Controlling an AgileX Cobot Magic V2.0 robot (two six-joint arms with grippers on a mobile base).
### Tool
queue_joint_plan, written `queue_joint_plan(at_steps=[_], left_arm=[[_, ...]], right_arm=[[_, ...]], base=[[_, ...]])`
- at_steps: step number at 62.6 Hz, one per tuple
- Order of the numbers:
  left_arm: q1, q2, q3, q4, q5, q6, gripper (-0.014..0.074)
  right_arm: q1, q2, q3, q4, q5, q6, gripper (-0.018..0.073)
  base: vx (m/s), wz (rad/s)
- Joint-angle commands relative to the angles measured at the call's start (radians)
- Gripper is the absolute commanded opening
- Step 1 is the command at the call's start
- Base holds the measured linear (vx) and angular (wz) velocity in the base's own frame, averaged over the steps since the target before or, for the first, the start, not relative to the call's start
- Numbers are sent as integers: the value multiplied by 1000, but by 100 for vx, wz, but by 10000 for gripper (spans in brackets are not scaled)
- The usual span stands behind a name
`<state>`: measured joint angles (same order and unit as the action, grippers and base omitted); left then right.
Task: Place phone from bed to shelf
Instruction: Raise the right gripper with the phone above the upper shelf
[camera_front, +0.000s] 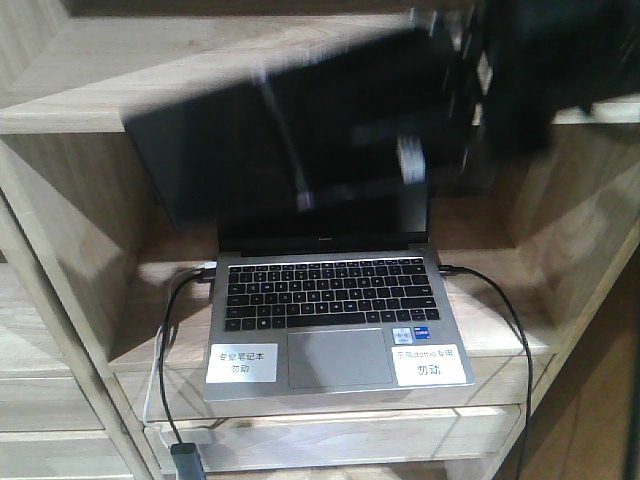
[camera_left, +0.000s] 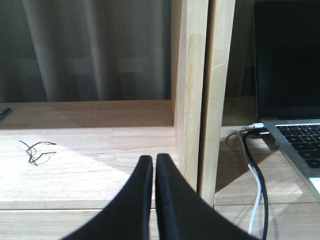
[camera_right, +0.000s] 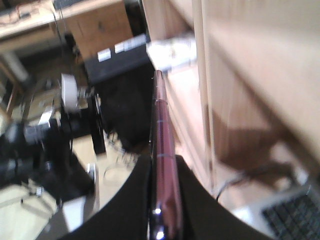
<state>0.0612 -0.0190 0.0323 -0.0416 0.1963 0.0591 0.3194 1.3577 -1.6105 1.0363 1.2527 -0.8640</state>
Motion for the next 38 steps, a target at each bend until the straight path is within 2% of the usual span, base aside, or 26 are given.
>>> queue_joint_plan(at_steps=[1, 16, 38], left_arm=[[0, -8, 7, -9, -70, 0, 1], [0, -8, 7, -9, -70, 0, 1], [0, -8, 7, -9, -70, 0, 1]], right_arm=[[0, 6, -109, 76, -63, 23, -2], [0, 136, -290, 88, -147, 40, -2], [12, 396, -495, 199, -302, 29, -2]], base=[[0, 0], [0, 0], [0, 0]])
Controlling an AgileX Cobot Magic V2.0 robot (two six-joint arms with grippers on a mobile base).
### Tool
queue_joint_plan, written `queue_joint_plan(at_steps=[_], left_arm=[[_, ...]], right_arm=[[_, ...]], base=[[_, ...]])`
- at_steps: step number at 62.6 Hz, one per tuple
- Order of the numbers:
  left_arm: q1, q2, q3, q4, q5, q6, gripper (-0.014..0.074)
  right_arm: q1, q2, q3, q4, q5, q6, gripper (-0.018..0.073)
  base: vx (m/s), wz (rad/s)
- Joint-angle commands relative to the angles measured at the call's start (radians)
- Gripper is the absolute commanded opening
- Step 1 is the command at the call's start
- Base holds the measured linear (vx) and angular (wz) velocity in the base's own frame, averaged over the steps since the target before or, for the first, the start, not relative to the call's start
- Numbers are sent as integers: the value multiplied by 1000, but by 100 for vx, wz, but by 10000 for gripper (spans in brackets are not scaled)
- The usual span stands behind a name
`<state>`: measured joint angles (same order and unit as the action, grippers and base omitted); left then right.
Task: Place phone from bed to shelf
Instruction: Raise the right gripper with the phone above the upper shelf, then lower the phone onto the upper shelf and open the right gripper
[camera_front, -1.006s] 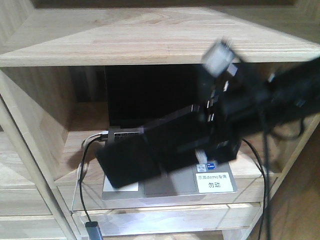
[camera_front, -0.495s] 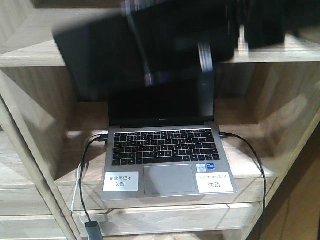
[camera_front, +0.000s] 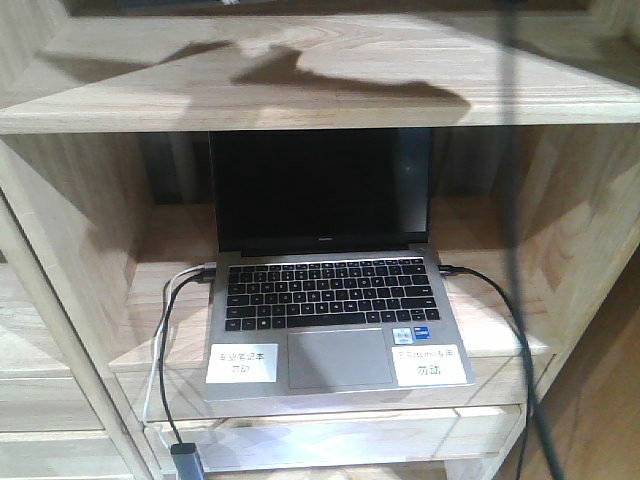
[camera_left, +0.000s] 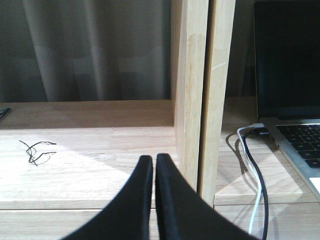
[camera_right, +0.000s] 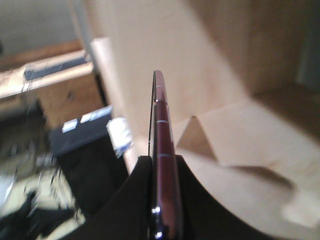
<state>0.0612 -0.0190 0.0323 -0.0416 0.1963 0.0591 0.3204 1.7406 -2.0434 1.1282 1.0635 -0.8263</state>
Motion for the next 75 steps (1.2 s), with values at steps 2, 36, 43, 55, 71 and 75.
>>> queue_joint_plan(at_steps=[2, 36, 43, 55, 71, 75], left_arm=[[0, -8, 7, -9, -70, 0, 1], [0, -8, 7, -9, -70, 0, 1], [0, -8, 7, -9, -70, 0, 1], [0, -8, 7, -9, -70, 0, 1], [0, -8, 7, -9, -70, 0, 1], [0, -8, 7, -9, -70, 0, 1]], right_arm=[[17, 34, -76, 116, -130, -16, -2], [113, 263, -114, 117, -341, -109, -2], [113, 276, -114, 118, -362, -129, -2], [112, 283, -114, 119, -374, -129, 1], [112, 283, -114, 118, -391, -129, 78], [112, 283, -114, 118, -398, -129, 123]], base=[[0, 0], [0, 0], [0, 0], [0, 0], [0, 0], [0, 0]])
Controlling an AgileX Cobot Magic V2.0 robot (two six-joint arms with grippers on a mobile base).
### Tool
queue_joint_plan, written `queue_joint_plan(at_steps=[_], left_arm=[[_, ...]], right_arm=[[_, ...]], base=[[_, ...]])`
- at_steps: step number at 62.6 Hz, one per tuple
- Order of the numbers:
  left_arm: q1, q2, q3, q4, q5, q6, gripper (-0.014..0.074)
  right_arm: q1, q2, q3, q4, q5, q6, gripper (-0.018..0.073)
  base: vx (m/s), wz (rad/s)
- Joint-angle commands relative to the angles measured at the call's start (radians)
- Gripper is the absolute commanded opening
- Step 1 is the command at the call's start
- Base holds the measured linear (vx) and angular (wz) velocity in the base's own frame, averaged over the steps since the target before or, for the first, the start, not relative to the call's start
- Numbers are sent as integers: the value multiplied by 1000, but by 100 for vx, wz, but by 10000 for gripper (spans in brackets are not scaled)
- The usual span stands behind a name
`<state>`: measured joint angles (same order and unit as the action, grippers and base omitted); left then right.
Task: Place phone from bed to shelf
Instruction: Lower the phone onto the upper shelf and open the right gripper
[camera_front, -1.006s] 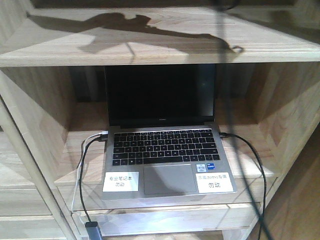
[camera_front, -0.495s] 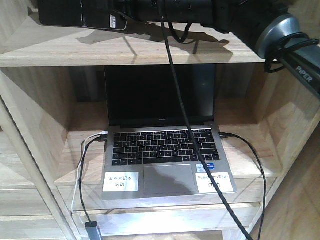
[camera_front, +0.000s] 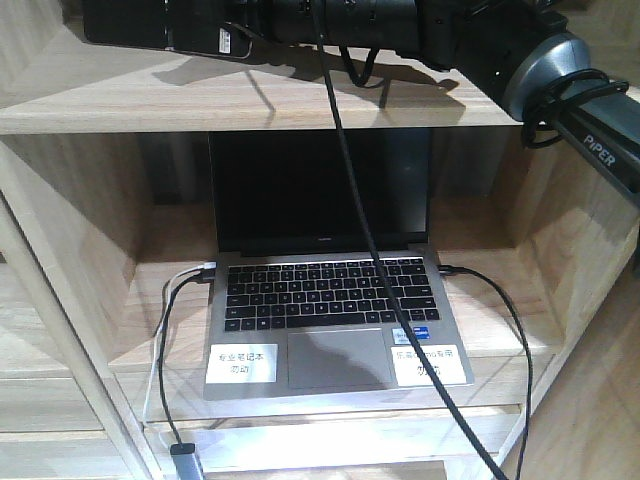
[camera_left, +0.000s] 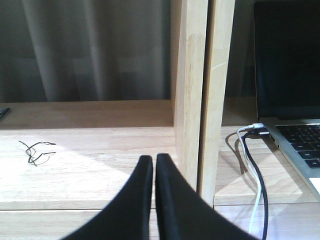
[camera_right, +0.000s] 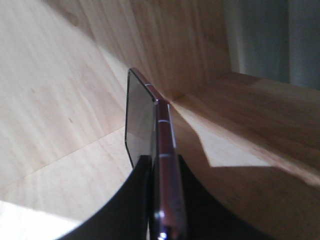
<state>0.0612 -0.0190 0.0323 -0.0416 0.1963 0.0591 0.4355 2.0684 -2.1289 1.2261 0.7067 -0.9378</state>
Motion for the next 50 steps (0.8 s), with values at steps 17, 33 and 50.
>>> queue_joint_plan(at_steps=[17, 33, 50], left_arm=[[0, -8, 7, -9, -70, 0, 1], [0, -8, 7, -9, -70, 0, 1], [0, -8, 7, -9, -70, 0, 1]], right_arm=[[-3, -45, -28, 18, -81, -18, 477], [-3, -55, -28, 9, -113, -17, 683], [-5, -83, -28, -18, -113, -17, 629]], base=[[0, 0], [0, 0], [0, 0]])
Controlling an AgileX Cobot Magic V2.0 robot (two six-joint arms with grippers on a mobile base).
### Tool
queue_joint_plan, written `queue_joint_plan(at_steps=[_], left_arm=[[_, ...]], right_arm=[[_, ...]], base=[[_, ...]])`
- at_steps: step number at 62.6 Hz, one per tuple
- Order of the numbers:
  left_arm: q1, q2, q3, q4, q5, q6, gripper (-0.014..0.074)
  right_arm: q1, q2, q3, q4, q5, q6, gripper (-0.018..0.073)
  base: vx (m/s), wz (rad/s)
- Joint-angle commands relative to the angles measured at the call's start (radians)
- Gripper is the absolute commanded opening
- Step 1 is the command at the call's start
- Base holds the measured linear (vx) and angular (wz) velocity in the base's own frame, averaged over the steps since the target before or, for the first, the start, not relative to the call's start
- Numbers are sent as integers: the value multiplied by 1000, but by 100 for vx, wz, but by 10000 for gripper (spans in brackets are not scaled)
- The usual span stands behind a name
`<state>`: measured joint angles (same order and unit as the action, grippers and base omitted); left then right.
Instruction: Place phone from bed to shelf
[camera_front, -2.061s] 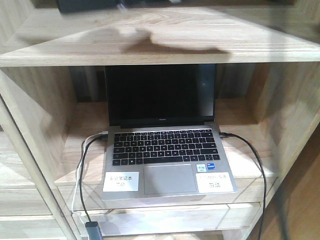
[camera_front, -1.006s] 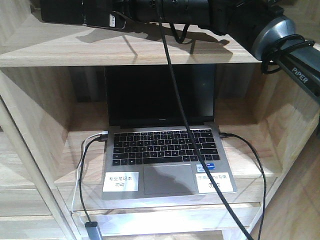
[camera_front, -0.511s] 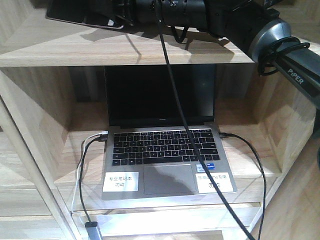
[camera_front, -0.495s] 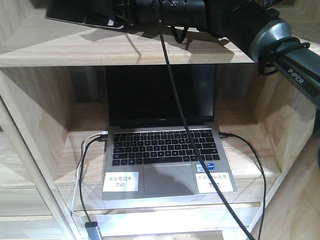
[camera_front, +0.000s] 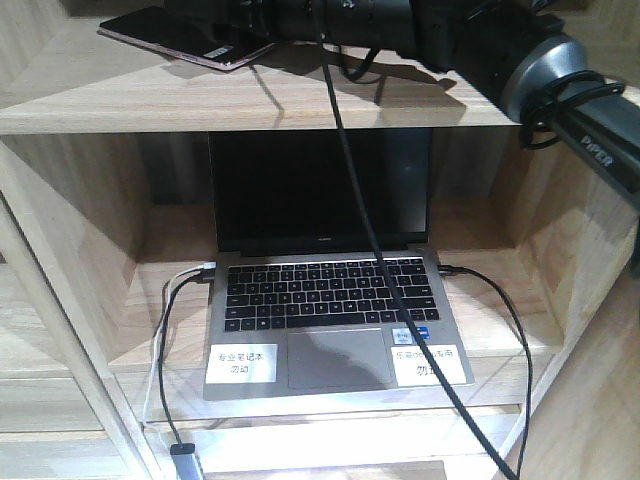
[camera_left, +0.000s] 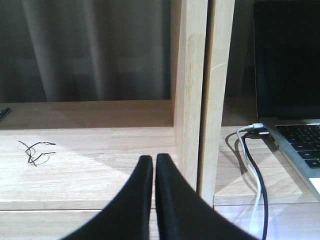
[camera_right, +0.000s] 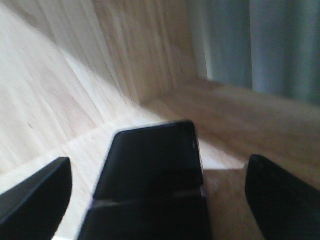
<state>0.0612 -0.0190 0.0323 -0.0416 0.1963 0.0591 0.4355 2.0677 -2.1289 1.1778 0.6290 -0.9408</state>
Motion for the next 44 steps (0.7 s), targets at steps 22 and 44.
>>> queue_joint_plan(at_steps=[22, 44], left_arm=[[0, -8, 7, -9, -70, 0, 1], [0, -8, 7, -9, -70, 0, 1]], right_arm=[[-6, -181, -28, -115, -32, 48, 181], [-6, -315, 16, -439, -18, 355, -5]], base=[[0, 0], [0, 0]])
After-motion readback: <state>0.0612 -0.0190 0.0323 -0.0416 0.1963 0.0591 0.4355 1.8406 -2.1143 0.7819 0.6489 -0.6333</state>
